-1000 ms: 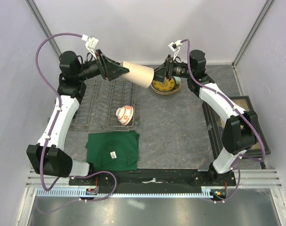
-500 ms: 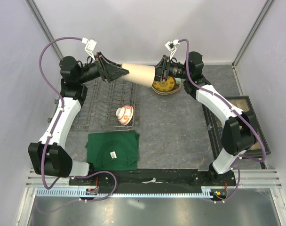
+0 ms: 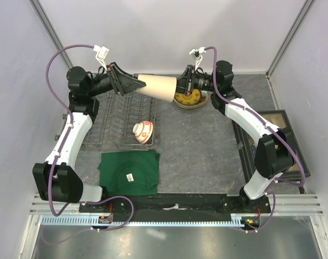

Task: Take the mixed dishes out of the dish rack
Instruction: Place the cup at the center of the board.

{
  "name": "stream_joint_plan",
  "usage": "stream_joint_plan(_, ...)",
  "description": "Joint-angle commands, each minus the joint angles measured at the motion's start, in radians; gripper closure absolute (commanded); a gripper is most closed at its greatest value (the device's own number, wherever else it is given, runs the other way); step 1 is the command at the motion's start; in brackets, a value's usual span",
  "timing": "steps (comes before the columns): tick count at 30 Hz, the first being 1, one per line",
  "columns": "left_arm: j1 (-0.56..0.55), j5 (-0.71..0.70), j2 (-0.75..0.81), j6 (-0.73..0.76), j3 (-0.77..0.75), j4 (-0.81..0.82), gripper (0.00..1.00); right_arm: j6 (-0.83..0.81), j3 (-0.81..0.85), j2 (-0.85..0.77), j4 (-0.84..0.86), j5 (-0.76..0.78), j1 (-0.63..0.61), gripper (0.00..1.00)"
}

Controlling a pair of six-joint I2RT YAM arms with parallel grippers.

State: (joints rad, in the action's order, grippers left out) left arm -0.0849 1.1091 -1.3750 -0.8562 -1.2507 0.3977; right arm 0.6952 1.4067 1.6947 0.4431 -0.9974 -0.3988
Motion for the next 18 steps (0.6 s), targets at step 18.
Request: stream_joint_plan(18, 0.195, 0.037, -0.016, 0.107, 0.031, 0.052, 0.01, -0.126, 0.080, -0.092, -0.255, -0.012, 0.127, 1.00)
